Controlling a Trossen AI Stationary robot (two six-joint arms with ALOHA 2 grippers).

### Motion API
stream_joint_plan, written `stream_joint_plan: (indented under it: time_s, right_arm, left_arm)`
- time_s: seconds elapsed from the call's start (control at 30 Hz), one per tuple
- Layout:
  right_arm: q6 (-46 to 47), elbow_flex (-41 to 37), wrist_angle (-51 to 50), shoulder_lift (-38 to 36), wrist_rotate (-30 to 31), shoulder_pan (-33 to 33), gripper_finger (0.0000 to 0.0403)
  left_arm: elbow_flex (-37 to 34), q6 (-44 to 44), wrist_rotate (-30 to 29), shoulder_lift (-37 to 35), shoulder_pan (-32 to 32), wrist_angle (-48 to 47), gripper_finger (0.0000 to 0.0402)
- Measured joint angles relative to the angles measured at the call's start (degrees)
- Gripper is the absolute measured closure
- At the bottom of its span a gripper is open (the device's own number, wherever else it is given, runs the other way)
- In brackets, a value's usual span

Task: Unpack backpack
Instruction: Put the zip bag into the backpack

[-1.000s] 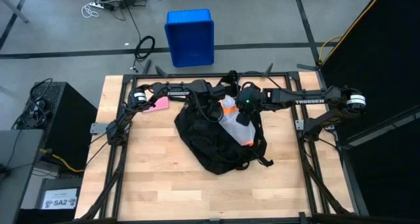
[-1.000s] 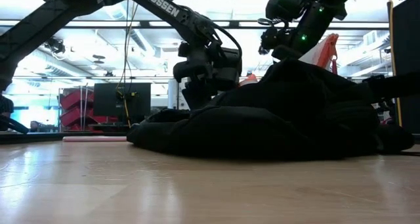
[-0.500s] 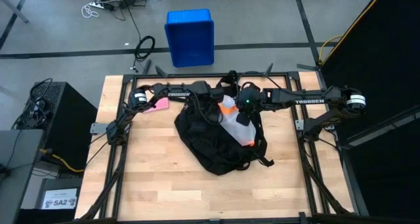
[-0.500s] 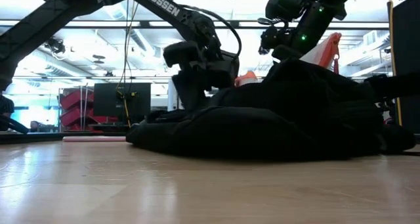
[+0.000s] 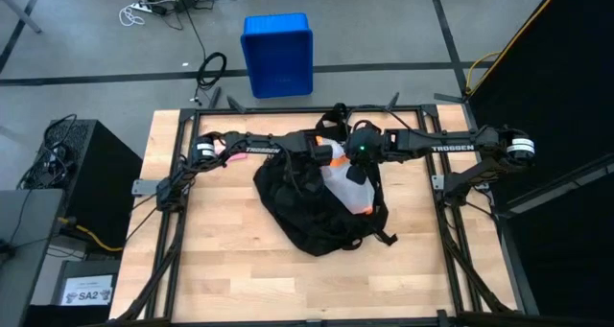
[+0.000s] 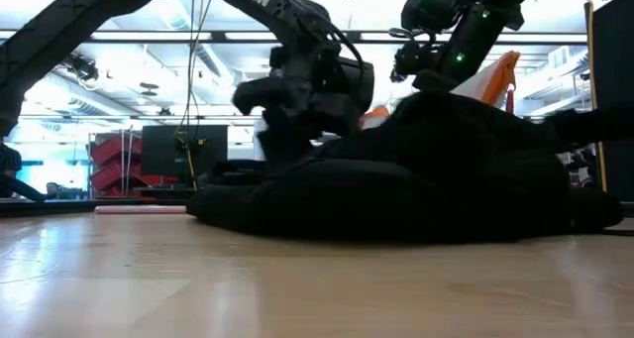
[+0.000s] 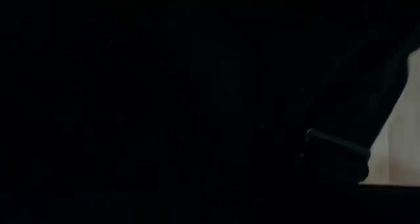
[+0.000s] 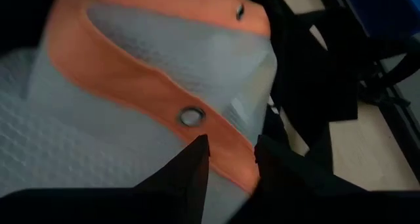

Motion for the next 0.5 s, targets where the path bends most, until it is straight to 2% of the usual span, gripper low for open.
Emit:
stream_joint_plan:
  time_s: [0.2,0.5]
  right_arm:
    - [0.4,0.0,-2.2,0.0,0.0,0.0,0.0301]
    - [0.5,0.0,-1.9,0.0,0.1,1.0,0.0302]
  left_arm:
    - [-0.1,-3.5,-6.8,-6.4,-3.2,-7.6,0.0401]
    - [-0.1,-17.3,-16.4,-22.1,-9.0,-9.1,0.0401]
